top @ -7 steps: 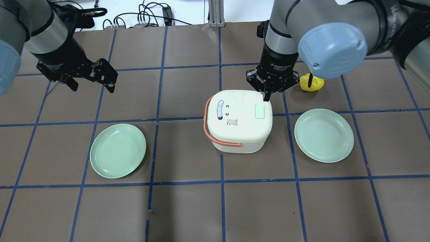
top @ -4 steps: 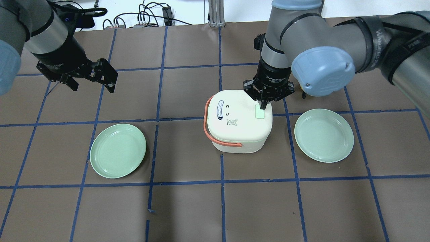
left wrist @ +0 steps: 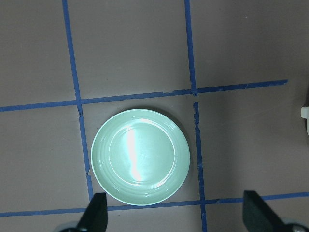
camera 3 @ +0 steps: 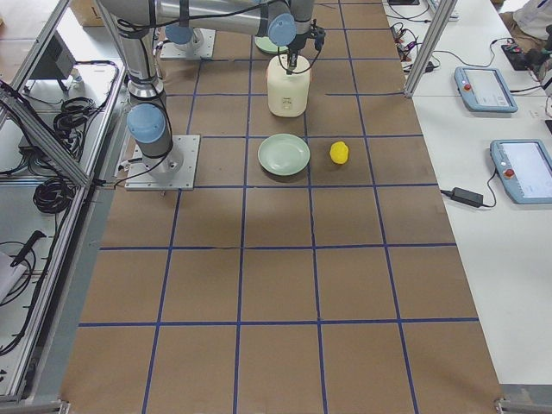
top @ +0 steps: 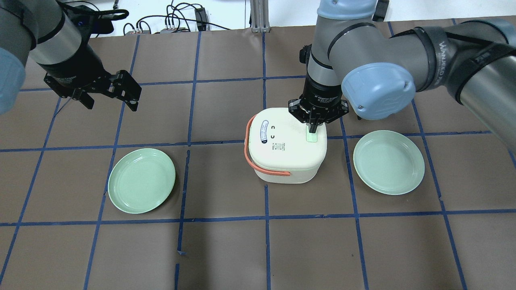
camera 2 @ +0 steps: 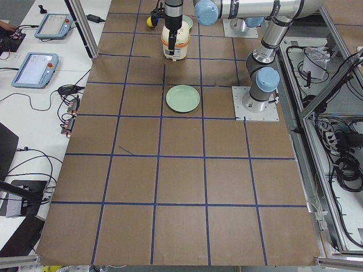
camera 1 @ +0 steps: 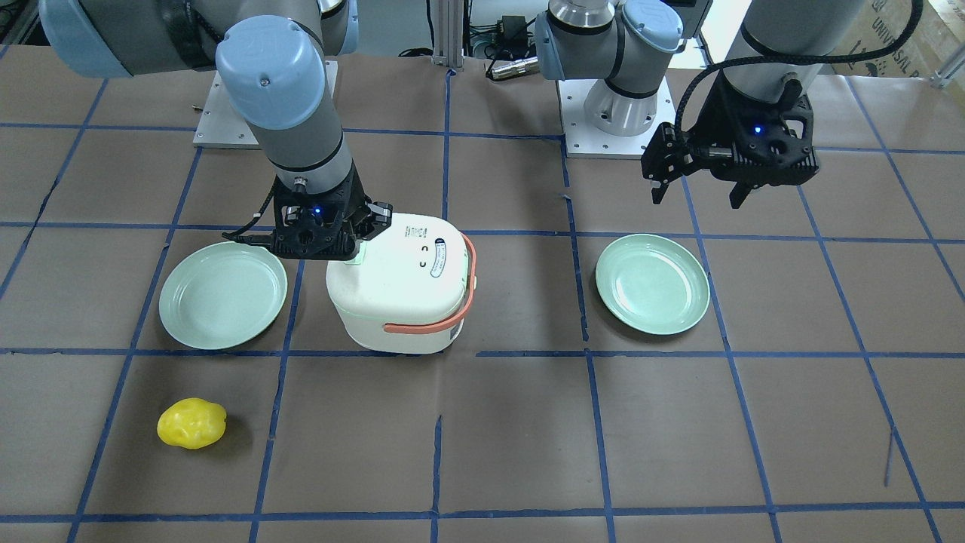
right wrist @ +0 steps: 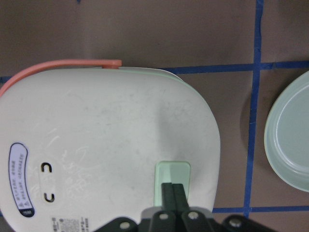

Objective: Press rice cooker button
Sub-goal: 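Press down on the green button with the closed right gripper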

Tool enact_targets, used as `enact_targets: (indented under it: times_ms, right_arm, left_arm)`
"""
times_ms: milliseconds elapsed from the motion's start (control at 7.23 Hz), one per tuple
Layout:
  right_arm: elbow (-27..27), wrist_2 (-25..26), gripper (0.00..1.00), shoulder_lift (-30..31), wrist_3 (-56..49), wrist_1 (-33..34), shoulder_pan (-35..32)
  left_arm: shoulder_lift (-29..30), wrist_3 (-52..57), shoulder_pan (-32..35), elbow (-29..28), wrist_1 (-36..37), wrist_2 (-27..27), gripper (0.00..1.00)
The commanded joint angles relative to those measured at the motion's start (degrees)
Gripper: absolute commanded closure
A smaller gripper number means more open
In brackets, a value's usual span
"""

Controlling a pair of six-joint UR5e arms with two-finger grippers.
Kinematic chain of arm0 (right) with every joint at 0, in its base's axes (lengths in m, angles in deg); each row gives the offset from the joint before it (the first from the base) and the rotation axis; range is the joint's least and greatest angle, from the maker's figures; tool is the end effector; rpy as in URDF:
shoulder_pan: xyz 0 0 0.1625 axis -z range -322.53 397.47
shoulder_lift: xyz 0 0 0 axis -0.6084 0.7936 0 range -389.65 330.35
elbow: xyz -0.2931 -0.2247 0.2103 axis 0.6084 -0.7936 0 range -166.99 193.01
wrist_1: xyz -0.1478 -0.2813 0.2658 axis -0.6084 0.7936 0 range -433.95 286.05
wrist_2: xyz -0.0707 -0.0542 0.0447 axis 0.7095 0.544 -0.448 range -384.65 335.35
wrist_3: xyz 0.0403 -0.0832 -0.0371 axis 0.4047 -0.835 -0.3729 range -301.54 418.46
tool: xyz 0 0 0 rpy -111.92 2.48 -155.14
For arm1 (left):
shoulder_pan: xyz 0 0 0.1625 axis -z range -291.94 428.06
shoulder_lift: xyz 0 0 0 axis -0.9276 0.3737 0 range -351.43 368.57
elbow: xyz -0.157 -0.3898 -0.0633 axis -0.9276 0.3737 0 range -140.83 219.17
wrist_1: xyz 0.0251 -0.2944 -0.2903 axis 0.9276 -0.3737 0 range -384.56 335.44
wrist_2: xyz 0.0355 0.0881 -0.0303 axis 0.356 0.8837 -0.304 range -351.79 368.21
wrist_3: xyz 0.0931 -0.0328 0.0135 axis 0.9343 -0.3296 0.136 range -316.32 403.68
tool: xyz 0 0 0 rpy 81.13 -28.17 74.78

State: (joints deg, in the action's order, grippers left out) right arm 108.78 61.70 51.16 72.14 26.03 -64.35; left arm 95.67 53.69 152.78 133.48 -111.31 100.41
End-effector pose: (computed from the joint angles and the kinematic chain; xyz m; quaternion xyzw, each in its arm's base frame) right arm 0.2469 -0.4975 0.3732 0.0176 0.9984 0.0494 0.0215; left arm -0.0854 -0.4834 0.4811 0.0410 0.9988 -0.0134 0.0212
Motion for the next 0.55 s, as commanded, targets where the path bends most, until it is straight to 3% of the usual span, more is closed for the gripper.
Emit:
enact_targets:
  times_ms: [0, 415]
  right_arm:
    - [0.12, 0.31, 0.92, -0.13, -0.23, 0.39, 0.31]
    - [0.21, -0.31, 0.92, -0.13, 0.47, 0.66, 0.22]
  left_arm:
    - [0.0, 0.0, 0.0, 0.0, 0.0, 0.0, 0.0]
    - [0.0, 0.0, 0.0, 0.0, 0.0, 0.0, 0.0]
